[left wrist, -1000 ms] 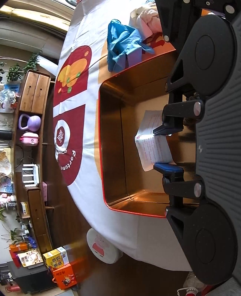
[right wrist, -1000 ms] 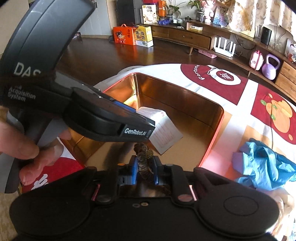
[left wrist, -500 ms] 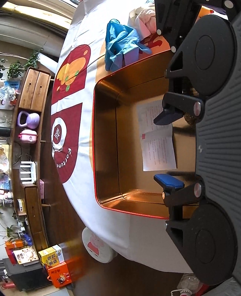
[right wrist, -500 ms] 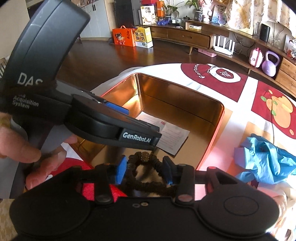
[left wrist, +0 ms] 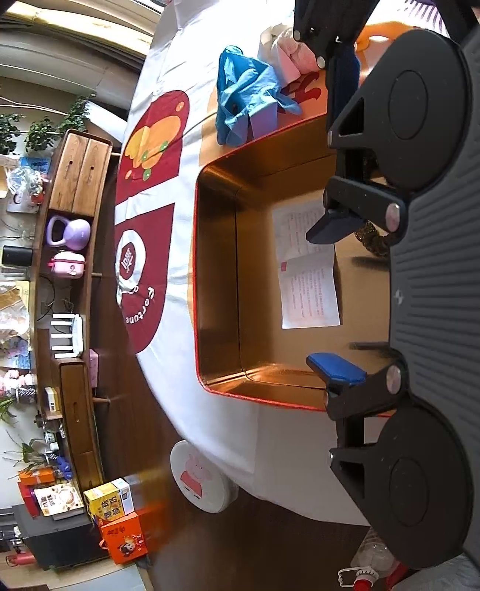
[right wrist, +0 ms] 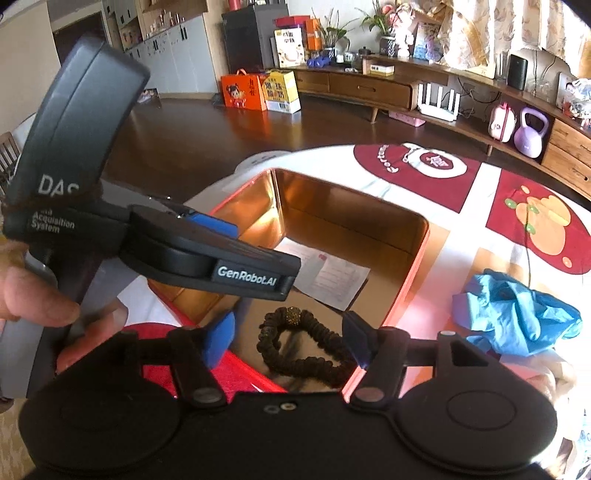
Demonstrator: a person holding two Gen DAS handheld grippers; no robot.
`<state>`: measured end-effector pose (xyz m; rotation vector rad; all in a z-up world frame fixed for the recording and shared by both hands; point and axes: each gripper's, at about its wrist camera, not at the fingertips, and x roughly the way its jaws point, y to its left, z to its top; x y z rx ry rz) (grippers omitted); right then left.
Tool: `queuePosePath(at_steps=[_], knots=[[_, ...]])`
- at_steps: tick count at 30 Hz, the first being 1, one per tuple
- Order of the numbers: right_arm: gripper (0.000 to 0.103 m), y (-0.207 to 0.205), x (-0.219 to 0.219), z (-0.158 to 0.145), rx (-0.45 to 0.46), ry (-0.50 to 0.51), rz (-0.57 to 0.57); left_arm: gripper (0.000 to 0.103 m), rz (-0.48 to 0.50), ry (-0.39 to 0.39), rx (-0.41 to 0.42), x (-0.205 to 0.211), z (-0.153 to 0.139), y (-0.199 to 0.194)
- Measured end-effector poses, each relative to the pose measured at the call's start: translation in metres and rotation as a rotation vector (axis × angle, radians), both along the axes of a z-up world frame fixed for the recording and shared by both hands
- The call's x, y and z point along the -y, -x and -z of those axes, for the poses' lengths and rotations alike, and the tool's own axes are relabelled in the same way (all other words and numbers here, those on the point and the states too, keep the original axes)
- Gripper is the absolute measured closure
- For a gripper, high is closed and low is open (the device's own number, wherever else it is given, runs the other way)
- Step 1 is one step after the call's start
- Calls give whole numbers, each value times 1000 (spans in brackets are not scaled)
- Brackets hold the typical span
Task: Organize soft objects
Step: 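Open the right tool to drop the scrunchie into the red tin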
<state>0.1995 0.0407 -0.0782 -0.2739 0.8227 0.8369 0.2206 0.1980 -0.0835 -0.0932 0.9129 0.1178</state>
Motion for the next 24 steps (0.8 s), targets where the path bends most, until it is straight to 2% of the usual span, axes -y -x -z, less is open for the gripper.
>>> queuePosePath(at_steps=[8, 11, 19, 21, 24], knots=[[28, 11, 18, -19, 38, -37, 27, 36, -13, -15, 35, 4, -19, 17], [24, 17, 26, -26, 66, -43, 35, 28, -17, -18, 58, 6, -27, 26], [14, 31, 52, -45, 89, -99, 67, 28, -6, -30, 107, 18, -48, 48], [12, 35, 60, -49, 94, -112, 73, 22, -5, -30, 117, 22, -52, 53], [9, 43, 70, -56, 111, -126, 74, 20, -10, -22, 142, 27, -58, 63]])
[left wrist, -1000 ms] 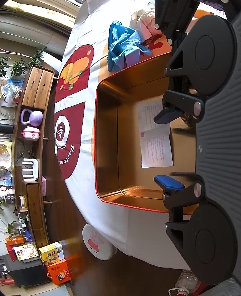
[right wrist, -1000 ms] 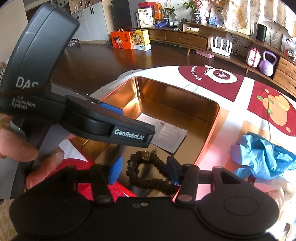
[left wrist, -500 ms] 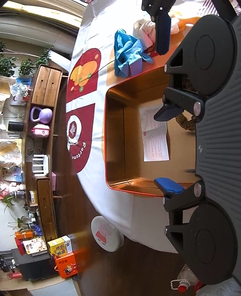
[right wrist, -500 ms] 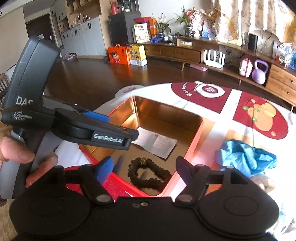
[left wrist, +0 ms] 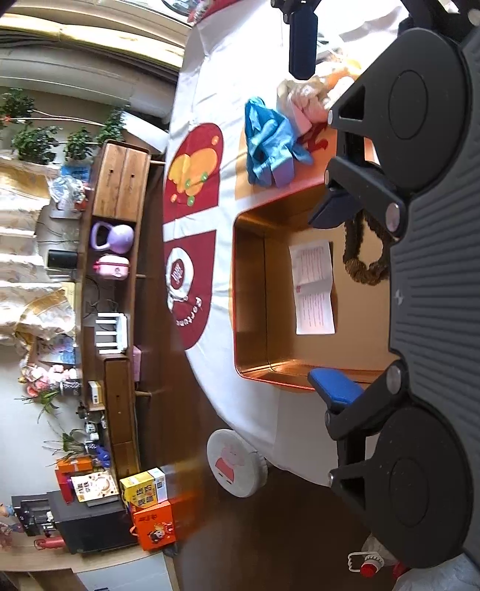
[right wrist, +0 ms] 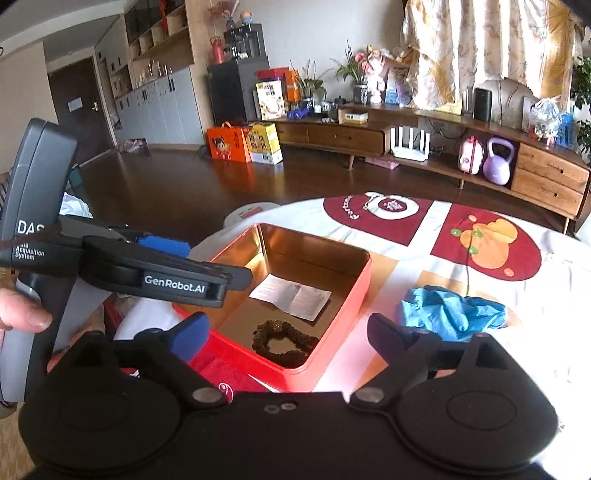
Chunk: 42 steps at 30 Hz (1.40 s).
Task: Organize soft objects
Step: 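Open the right tool to drop the scrunchie into the red tin, then grasp the clear red-labelled packet with the right tool while the left tool grasps the white mesh fabric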
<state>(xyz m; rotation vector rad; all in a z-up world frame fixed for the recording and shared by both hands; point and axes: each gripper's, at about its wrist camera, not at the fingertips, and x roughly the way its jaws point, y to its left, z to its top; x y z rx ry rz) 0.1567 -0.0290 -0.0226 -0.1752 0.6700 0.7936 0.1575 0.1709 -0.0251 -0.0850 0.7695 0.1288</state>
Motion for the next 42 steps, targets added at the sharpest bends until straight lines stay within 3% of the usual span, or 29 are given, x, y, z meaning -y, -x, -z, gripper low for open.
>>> queuePosePath(at_steps=[6, 13, 17, 35, 42], knots=[[1, 13, 22, -7, 19, -28, 24, 18, 14, 10, 30, 15, -10, 16], [0, 26, 55, -12, 30, -66, 63, 16, 43, 8, 67, 36, -17, 34], [0, 33, 78, -11, 39, -86, 95, 3, 39, 23, 78, 49, -19, 40], [0, 37, 166, 4, 101, -67, 265, 1, 118, 72, 109, 116, -7, 50], [0, 21, 195, 13, 110, -45, 341, 1, 164, 102, 73, 135, 5, 35]])
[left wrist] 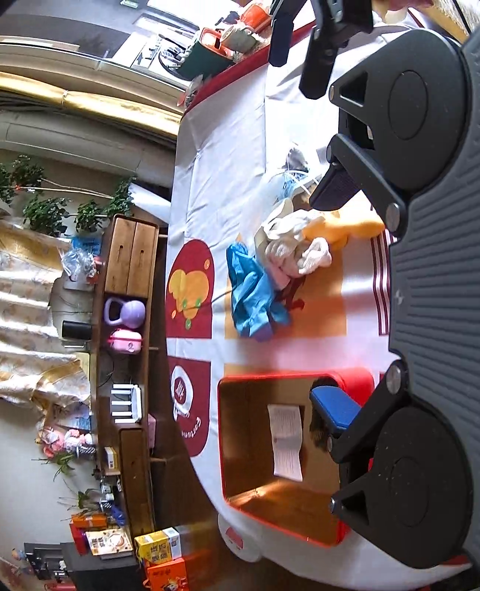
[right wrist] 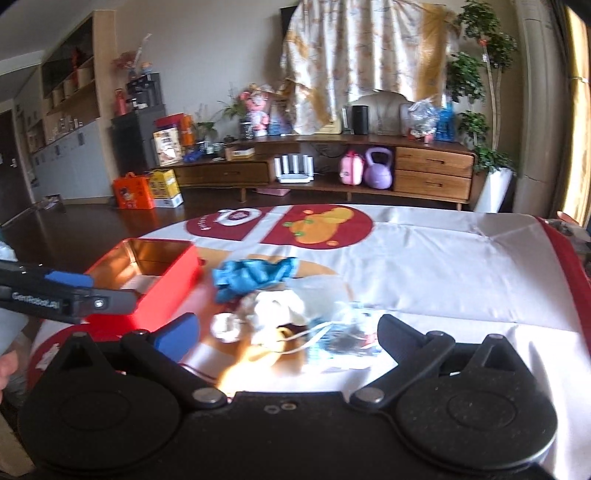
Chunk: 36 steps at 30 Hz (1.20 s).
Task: Organize soft objects
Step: 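Grasp the clear red-labelled packet with the right tool while the left tool grasps the white mesh fabric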
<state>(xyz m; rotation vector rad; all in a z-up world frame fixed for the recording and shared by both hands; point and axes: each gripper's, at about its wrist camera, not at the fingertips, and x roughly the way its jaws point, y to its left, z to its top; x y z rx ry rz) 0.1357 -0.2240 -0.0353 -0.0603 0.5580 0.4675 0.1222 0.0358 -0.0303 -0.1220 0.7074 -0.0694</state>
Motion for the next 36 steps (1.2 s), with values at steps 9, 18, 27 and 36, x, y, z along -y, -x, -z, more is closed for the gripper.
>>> queuePosePath(at_steps=[9, 18, 27, 36], knots=[[5, -27, 19, 21, -34, 66, 37, 1, 28, -31, 4, 26, 20, -24], [19, -55, 21, 42, -78, 101, 37, 1, 53, -119, -2, 45, 45, -48], [33, -74, 19, 61, -118, 139, 39, 1, 59, -184, -11, 50, 65, -72], [41, -87, 16, 68, -128, 147, 28, 5, 57, -160, -38, 49, 72, -100]])
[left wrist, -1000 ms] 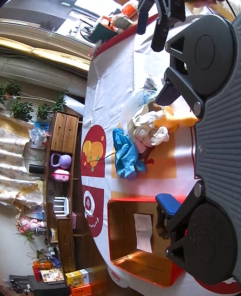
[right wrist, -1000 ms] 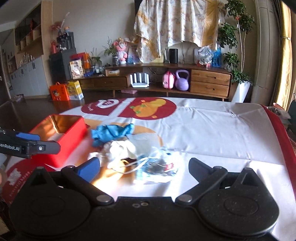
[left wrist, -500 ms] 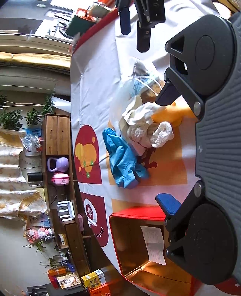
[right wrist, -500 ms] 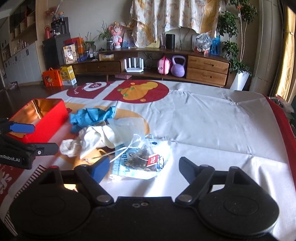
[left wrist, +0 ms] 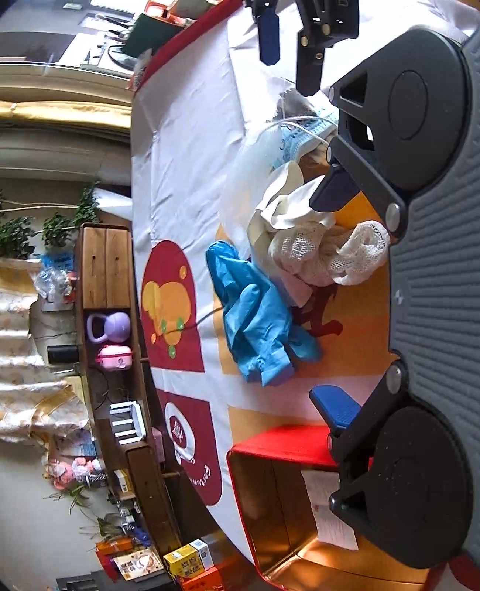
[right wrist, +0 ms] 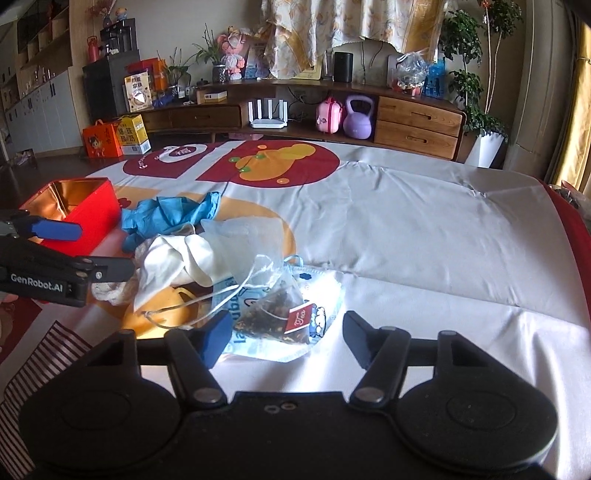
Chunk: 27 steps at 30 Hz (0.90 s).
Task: Organize soft objects
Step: 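Grasp the clear red-labelled packet with the right tool while the left tool grasps the white mesh fabric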
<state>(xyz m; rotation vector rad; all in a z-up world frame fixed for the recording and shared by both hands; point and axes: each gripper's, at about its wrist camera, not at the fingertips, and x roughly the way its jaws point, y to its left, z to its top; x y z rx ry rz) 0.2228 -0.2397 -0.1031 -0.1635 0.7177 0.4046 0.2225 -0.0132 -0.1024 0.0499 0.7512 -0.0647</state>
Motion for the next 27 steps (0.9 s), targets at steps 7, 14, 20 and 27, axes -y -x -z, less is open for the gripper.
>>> queuePosePath(at_steps=[7, 14, 20, 27], knots=[[47, -9, -3, 8, -21, -1, -6, 22, 5, 35, -40, -4, 13, -11], [52, -16, -6, 13, -30, -10, 1, 34, 45, 47, -53, 4, 20, -16], [63, -19, -7, 16, -40, -36, -4, 69, 65, 77, -88, 5, 25, -19], [75, -17, -5, 16, -46, -67, 8, 86, 72, 103, -87, 3, 25, -13]])
